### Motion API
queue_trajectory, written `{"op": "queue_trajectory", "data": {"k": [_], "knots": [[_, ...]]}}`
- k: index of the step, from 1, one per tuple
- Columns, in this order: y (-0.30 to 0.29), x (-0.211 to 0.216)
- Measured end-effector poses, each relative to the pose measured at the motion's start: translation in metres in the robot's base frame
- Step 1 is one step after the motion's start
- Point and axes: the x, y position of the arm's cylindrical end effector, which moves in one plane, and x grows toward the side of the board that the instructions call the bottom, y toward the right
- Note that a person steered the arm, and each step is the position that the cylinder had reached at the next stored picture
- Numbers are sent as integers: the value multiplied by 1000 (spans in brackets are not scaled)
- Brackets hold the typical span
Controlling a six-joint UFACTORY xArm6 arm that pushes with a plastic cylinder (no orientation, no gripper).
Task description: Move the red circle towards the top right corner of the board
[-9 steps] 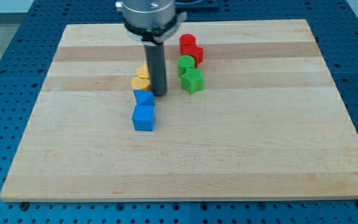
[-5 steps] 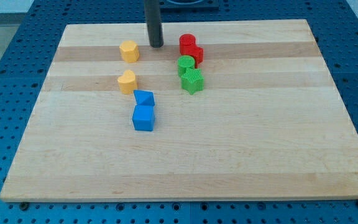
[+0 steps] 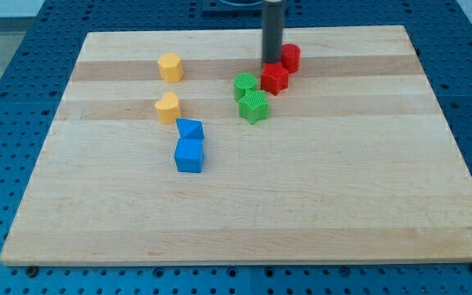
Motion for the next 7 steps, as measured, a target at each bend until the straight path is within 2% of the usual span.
{"op": "queue_trajectory", "data": {"k": [3,4,5,6,7], "knots": [[120,-31],[135,-38],[136,-38],[101,-19],[33,-13]]}}
